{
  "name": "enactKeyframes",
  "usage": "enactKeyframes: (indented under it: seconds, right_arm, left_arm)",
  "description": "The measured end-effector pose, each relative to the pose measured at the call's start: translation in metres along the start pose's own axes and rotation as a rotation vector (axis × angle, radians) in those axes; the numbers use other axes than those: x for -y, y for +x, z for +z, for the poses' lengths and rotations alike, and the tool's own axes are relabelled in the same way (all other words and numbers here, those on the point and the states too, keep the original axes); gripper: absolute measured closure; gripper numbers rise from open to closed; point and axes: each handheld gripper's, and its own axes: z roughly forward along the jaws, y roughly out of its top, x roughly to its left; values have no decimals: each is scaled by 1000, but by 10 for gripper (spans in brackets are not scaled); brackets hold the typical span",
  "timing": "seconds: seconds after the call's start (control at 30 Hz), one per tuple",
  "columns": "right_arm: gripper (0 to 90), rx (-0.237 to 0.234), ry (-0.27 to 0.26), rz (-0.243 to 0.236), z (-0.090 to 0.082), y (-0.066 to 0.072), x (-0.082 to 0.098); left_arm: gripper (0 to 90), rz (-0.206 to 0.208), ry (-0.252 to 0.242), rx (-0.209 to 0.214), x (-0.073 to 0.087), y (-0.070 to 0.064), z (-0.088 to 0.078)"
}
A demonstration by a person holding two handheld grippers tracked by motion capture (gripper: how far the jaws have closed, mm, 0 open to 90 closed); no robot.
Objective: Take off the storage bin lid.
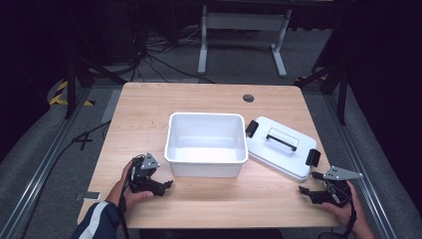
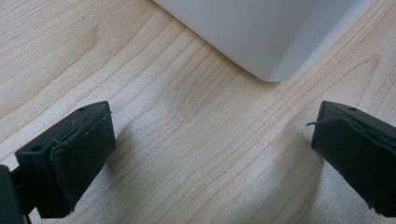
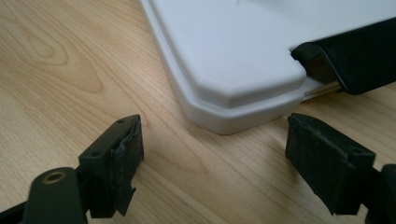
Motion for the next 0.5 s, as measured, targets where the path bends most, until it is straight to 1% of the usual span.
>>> enactKeyframes:
  seconds: [0.5]
  right_arm:
    - [194,0,0,-1,0,0,0]
  left_arm:
    - [1,-3,1,0,-1,0,1]
